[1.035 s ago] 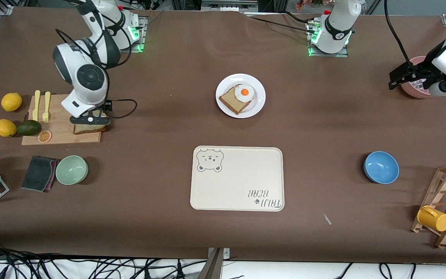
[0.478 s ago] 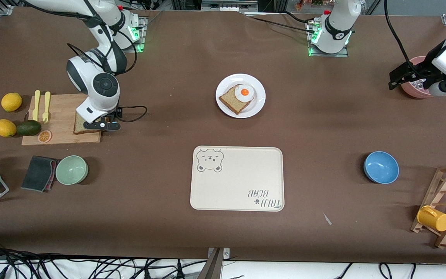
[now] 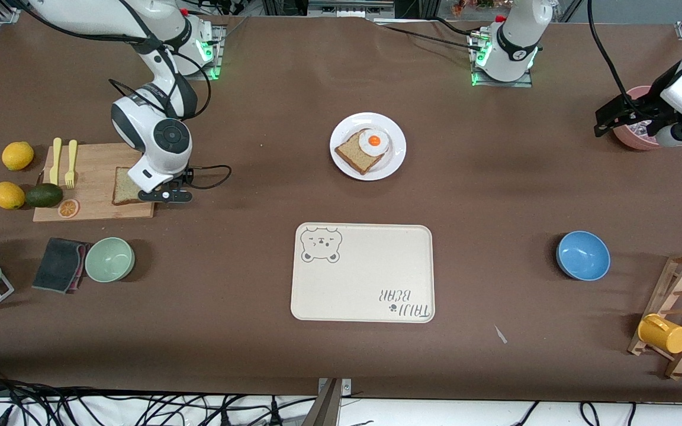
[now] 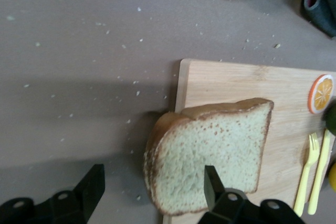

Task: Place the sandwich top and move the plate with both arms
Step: 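Close the right gripper on the bread slice edge and lift it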

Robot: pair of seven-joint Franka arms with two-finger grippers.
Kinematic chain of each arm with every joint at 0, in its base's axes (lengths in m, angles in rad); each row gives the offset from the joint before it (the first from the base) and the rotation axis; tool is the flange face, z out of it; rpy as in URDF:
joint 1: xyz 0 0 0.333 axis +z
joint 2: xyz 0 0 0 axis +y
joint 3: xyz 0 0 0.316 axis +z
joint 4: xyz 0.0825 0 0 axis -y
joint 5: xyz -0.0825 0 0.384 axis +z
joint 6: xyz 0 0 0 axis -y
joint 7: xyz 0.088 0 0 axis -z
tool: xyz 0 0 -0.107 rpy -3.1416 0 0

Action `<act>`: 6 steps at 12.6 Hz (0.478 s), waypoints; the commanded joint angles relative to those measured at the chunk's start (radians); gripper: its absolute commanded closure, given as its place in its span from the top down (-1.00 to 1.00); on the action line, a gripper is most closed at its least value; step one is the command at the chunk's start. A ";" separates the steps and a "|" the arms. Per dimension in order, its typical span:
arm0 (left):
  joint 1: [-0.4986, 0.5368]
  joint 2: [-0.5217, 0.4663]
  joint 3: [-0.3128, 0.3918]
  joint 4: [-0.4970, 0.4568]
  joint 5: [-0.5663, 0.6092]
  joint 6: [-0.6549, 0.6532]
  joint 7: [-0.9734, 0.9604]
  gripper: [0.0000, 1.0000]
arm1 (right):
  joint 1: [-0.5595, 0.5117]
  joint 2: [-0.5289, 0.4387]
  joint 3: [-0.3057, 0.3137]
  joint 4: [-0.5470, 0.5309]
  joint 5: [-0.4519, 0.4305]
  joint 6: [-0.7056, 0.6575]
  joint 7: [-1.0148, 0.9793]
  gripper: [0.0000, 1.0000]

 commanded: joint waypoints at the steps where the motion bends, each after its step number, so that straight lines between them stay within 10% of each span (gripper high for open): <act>1: 0.006 0.002 -0.004 0.020 0.013 -0.020 -0.002 1.00 | -0.009 0.022 -0.013 0.009 -0.052 0.017 0.045 0.69; 6: 0.004 0.002 -0.004 0.020 0.013 -0.020 -0.005 1.00 | -0.011 0.044 -0.035 0.009 -0.053 0.022 0.035 0.51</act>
